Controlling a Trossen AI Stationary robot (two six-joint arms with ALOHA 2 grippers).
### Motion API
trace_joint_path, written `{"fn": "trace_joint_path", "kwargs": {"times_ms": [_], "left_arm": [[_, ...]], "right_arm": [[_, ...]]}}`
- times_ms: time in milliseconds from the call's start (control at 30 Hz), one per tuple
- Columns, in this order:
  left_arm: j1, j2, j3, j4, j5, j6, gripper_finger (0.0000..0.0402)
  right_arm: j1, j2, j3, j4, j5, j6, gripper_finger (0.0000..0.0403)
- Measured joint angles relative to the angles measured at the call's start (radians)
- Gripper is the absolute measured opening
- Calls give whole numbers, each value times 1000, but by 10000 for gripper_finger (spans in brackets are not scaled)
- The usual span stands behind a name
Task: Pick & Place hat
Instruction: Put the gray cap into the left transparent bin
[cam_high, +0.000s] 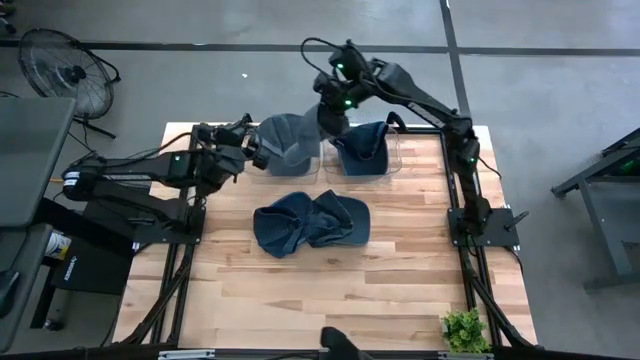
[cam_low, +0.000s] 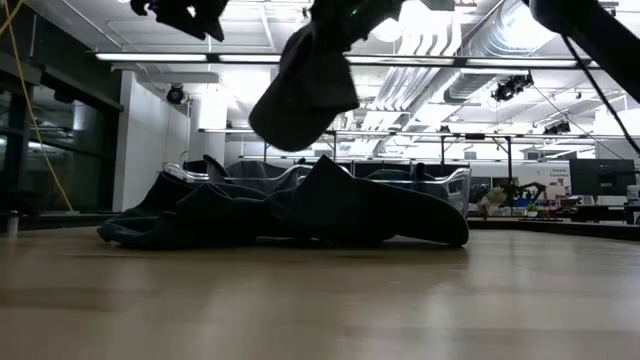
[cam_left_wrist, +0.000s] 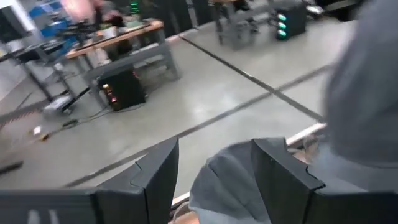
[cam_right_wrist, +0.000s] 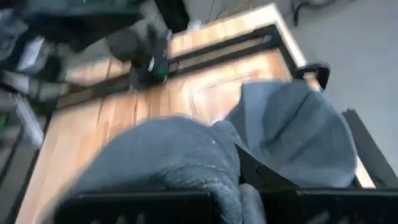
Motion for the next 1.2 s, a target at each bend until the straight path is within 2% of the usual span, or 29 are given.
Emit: {"fn": "trace_joint_path", "kwargs": {"times_ms": [100,233,400,867,933,1133,1200], "left_arm": [[23,-28,2,56,99,151,198],[41,-34,2,140,230,332,198],[45,-16,2,157,379,435,198],[28,117,2,157,463,476,198],[16,131,2,159,444,476,198],[-2,190,0,196,272,476,198],[-1,203,1,218,250,476,198]], "right_arm": [[1,-5,-89,129,1,91,0],[2,-5,-134,230,4,137,0],[2,-7,-126,316,1,168,0],[-24,-13,-104,311,-7,173,0],[-33,-13,-104,311,-10,175,0],[-47,-13,-104,315,-79,184,0],[-47,-13,-104,315,-93,184,0]]}}
